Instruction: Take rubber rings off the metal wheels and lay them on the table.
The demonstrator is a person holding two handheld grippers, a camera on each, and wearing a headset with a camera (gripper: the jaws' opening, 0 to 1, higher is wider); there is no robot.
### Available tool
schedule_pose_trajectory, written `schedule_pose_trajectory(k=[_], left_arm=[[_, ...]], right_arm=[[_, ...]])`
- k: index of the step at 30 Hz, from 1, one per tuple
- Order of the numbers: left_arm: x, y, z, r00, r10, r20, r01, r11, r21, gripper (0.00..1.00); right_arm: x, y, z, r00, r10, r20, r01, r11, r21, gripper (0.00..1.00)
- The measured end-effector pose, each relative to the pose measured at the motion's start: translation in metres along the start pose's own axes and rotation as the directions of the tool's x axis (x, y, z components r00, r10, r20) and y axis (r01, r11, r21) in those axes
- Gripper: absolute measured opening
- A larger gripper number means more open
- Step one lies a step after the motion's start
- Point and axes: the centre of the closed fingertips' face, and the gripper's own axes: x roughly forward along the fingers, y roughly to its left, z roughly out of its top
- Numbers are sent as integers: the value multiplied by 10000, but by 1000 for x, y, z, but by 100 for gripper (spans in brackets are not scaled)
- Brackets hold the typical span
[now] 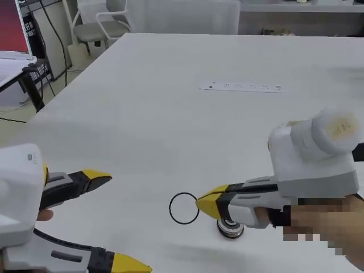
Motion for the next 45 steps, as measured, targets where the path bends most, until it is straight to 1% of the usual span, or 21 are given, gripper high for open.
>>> schedule_pose_trajectory(k=[2, 3, 7, 10, 11, 12, 15, 19, 22, 33, 39, 42, 45], left_arm=[[0, 0, 0, 10000, 8, -11, -8, 10000, 4, 95], [0, 0, 0, 10000, 8, -9, -8, 10000, 1, 95], [0, 1, -1, 10000, 31, -26, -31, 10000, -3, 94], [0, 1, -1, 10000, 47, -39, -47, 10000, -6, 94], [0, 1, -1, 10000, 60, -40, -60, 10000, -9, 94], [0, 1, -1, 10000, 63, -41, -63, 10000, -18, 94], [0, 1, -1, 10000, 53, -32, -53, 10000, -44, 94], [0, 1, -1, 10000, 36, -52, -37, 10000, -72, 93], [0, 0, -2, 10000, 1, -57, -1, 10000, -92, 93], [0, 0, -2, 10000, -32, -74, 31, 9999, -100, 93], [0, 0, -2, 10000, -4, -45, 3, 10000, -98, 93], [0, 0, -2, 10000, -2, -40, 2, 10000, -87, 93], [0, 0, -2, 10000, 15, -46, -16, 10000, -66, 93]], right_arm=[[3, 0, -6, 9999, 25, -115, -24, 10000, 9, 0], [5, 0, -11, 9997, 45, -250, -44, 10000, 19, 0], [10, -4, -24, 9984, -65, -565, 57, 9999, -142, 0], [12, -8, -26, 9983, -124, -561, 121, 9999, -43, 0], [12, -9, -28, 9983, -99, -574, 108, 9998, 158, 0], [12, -10, -30, 9981, -136, -607, 151, 9996, 255, 0], [12, -18, -35, 9962, -458, -742, 479, 9985, 270, 0], [11, -22, -36, 9959, -551, -723, 584, 9973, 443, 0], [11, -26, -34, 9953, -729, -641, 745, 9970, 225, 0], [15, -29, -35, 9940, -873, -660, 889, 9958, 215, 0], [15, -34, -35, 9917, -1080, -702, 1081, 9941, -36, 0], [15, -34, -35, 9912, -1101, -733, 1093, 9939, -156, 1], [15, -34, -37, 9897, -1142, -860, 1109, 9929, -423, 2]])
